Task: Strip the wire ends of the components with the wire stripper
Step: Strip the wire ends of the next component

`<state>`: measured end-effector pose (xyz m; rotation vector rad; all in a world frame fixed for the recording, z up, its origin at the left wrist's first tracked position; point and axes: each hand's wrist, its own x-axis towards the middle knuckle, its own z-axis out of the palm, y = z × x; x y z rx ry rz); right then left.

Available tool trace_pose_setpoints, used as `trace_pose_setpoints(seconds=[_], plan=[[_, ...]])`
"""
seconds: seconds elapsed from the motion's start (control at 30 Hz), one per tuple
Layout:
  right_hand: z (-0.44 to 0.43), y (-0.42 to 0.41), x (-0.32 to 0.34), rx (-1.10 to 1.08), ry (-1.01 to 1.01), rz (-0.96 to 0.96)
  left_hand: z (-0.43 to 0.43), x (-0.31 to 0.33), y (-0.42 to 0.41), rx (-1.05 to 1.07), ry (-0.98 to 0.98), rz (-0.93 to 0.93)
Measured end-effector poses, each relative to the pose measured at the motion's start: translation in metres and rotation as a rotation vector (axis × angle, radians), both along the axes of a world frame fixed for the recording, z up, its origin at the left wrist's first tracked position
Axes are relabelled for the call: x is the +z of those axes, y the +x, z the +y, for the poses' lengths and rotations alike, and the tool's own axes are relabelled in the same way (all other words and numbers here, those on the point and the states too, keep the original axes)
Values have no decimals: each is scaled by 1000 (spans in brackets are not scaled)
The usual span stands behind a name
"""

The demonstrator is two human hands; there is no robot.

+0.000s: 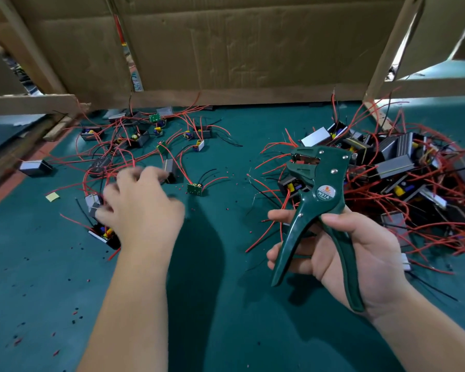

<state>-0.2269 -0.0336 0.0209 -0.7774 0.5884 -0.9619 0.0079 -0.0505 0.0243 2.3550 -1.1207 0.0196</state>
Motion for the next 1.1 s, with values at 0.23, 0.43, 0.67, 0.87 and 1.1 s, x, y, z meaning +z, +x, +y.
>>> trace_pose_setpoints(seconds=[0.23, 0.43, 0.67, 0.87, 1.1], plan=[[-1, 0, -1, 9, -5, 11, 1, 1, 9, -38, 127, 142], [-1, 0, -2, 6, 3, 8, -2, -6, 3, -152, 233, 93], [-1, 0, -3, 0, 6, -1, -3, -6, 7, -89, -92, -74], [-1, -1, -2, 12, -3, -25, -3, 10, -19, -363, -672, 556], [1, 0, 0, 32, -23, -53, 2, 15, -43, -688, -522, 1309]])
